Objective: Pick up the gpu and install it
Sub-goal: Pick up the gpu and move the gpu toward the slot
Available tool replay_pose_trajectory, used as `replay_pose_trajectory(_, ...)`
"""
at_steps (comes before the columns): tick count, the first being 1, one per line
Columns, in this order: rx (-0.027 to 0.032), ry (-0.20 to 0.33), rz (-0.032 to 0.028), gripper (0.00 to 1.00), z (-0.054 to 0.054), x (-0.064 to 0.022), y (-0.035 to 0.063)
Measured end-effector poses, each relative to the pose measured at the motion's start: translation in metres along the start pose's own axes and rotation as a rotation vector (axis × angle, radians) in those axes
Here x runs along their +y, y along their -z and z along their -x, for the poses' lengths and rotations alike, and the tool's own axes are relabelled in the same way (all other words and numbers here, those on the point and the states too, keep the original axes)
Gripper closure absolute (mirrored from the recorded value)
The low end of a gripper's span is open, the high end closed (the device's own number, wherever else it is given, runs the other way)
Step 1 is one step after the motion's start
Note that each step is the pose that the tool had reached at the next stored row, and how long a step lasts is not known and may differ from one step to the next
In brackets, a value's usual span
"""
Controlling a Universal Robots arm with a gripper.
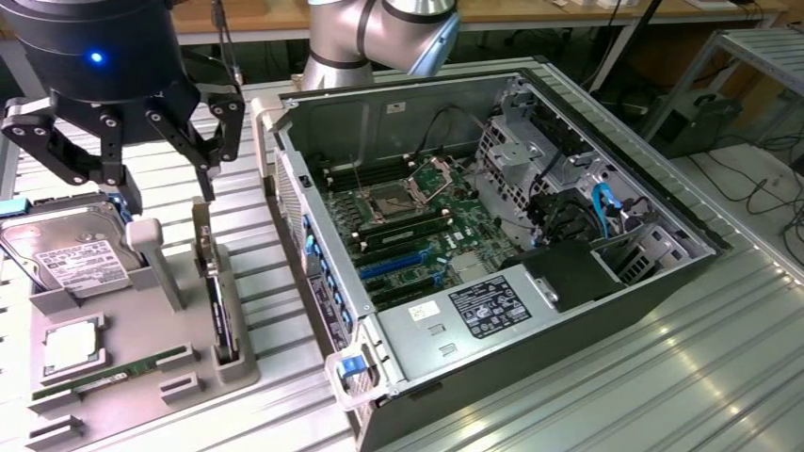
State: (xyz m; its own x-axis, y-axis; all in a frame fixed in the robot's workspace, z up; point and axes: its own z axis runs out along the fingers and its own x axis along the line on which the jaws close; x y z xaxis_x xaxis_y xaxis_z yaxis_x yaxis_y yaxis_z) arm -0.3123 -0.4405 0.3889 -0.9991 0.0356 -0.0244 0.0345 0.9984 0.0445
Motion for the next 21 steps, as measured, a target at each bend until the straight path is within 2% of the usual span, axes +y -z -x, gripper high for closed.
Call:
replay_pose_trajectory(8, 0.0008, 0.017, -0.0023, 0.4, 0.0, -0.0005, -0.0115)
replay_pose_trajectory(21, 0.0009, 0.018, -0.0044, 0.4, 0.0, -0.0009, -0.0202)
